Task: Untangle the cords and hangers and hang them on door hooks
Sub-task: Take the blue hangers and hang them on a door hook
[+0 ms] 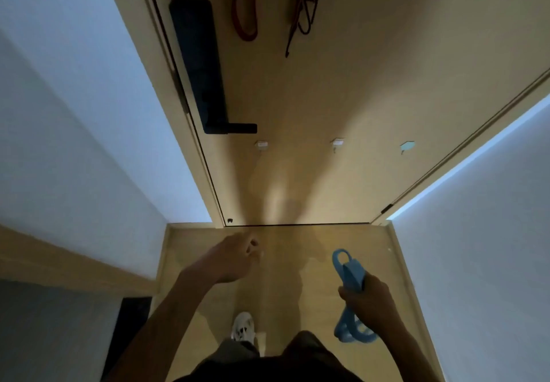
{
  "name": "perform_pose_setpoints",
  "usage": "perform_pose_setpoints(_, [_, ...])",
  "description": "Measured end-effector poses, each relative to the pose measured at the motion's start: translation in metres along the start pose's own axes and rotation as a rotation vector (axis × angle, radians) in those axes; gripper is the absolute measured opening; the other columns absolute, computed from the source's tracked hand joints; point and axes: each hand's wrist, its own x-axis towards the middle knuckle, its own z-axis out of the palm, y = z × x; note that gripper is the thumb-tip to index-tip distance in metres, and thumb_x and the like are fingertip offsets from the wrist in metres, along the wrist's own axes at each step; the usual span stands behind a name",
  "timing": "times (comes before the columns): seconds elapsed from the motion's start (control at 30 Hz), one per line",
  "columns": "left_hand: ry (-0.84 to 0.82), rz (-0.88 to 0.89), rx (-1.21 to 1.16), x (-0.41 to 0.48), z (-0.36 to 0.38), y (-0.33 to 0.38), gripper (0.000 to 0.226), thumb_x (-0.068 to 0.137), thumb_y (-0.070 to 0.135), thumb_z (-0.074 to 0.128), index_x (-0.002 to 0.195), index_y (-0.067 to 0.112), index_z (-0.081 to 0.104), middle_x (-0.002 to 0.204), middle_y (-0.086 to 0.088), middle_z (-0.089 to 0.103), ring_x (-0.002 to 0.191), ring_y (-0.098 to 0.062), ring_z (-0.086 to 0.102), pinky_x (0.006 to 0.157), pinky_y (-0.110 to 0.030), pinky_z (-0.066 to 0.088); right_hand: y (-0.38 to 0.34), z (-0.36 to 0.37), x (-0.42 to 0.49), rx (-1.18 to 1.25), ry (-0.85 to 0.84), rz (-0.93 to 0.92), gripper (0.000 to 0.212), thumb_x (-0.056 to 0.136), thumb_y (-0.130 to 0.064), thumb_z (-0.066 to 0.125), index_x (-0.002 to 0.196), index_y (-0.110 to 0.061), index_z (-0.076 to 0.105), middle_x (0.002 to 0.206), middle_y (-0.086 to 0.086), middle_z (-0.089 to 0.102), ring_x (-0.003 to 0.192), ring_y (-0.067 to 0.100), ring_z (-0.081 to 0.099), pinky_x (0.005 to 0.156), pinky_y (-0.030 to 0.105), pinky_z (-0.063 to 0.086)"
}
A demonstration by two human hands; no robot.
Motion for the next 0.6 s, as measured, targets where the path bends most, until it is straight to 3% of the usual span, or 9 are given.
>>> perform_pose_setpoints(0.13, [0.019,0.038,-0.002,0.039,-0.025,0.032,0.027,0.094,0.034,0.045,0.114,0.018,0.052,0.107,0.003,0.062,0.095,-0.016,0.058,0.076,-0.025,0.041,-0.036,-0.019,0.043,0.019,0.02,-0.116,0.021,0.078,-0.017,0.066,0.066,-0.015,0.05,0.058,-0.002,0.055,0.053,0.011,0.051,0.05,0.023,0.037])
perform_pose_setpoints(0.4, [0.071,0.111,-0.147,0.103,-0.044,0.113,0.041,0.094,0.038,0.048,0.13,0.02,0.042,0.117,0.005,0.055,0.103,-0.012,0.055,0.087,-0.027,0.045,-0.093,-0.074,0.124,0.002,-0.027,-0.355,0.023,0.082,-0.021,0.066,0.071,-0.024,0.046,0.063,-0.009,0.052,0.056,0.005,0.048,0.051,0.019,0.037])
perform_pose_setpoints(0.6, [0.165,0.234,-0.309,0.146,-0.06,0.178,0.062,0.089,0.033,0.059,0.141,0.025,0.027,0.126,0.005,0.054,0.107,-0.012,0.057,0.09,-0.028,0.049,-0.13,-0.126,0.154,0.022,-0.027,-0.528,0.016,0.087,-0.023,0.064,0.094,-0.02,0.049,0.077,-0.007,0.056,0.061,0.001,0.051,0.049,0.008,0.039])
